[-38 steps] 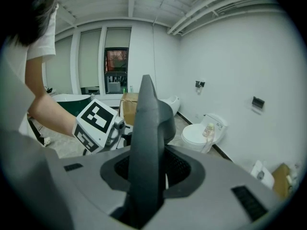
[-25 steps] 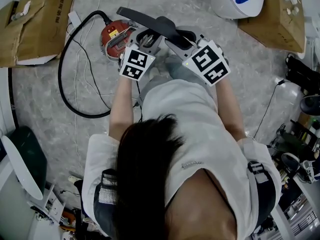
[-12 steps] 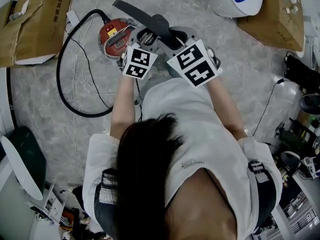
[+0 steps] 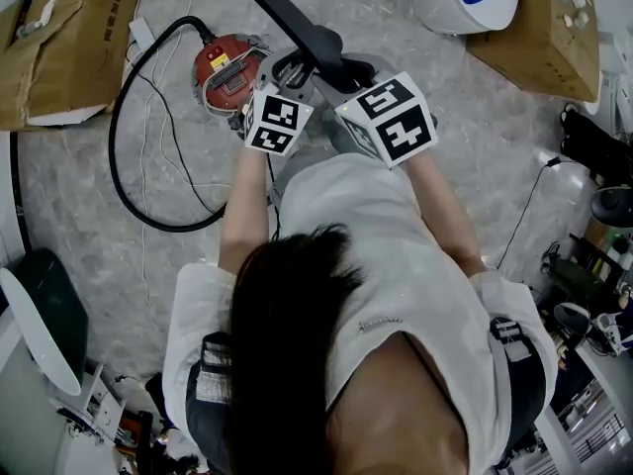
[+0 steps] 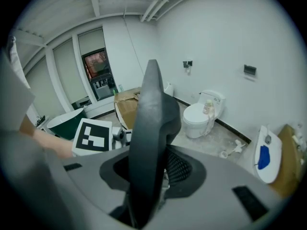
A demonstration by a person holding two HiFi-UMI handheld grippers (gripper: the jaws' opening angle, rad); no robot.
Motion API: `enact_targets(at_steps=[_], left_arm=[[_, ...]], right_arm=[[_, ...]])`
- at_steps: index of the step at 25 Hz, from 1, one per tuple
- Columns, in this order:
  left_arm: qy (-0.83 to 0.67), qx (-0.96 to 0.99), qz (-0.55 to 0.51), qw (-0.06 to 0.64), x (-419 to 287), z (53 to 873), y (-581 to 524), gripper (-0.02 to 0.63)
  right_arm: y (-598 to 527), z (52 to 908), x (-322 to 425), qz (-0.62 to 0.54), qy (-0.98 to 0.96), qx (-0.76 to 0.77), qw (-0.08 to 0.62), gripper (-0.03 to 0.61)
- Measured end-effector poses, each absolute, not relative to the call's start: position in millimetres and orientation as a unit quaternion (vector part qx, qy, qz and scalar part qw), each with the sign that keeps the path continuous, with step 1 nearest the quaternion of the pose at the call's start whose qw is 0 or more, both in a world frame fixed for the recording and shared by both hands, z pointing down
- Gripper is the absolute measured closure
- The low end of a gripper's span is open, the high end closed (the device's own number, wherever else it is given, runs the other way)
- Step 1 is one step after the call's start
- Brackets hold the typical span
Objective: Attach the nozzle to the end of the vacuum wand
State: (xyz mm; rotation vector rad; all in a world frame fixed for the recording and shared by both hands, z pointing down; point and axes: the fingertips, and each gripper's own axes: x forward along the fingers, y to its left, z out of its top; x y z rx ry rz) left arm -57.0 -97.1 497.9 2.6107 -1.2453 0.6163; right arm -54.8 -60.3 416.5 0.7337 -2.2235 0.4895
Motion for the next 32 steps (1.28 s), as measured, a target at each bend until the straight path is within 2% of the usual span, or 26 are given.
enact_targets(at_steps=[6, 12, 20, 32], left_arm=[[-0.417, 0.880, 0.208, 0.093, -54, 499, -99, 0.466], [-0.421, 0.877, 0.212, 0.096, -59, 501, -102, 0.466], [-0.419, 0.877, 0.214, 0.096, -56, 500, -103, 0.466], [-0.419, 0.875, 0.218, 0.103, -59, 506, -113, 0.466]], right_arm=[[-63, 416, -50, 0.201, -0.876, 0.278, 0.338, 0.426], [-63, 415, -52, 0.208, -0.885, 0.268, 0.321, 0.390], [-62, 403, -53, 0.222, -0.908, 0.236, 0.264, 0.264], [-85, 377, -37, 0.245, -0.919, 0.272, 0.150, 0.249]])
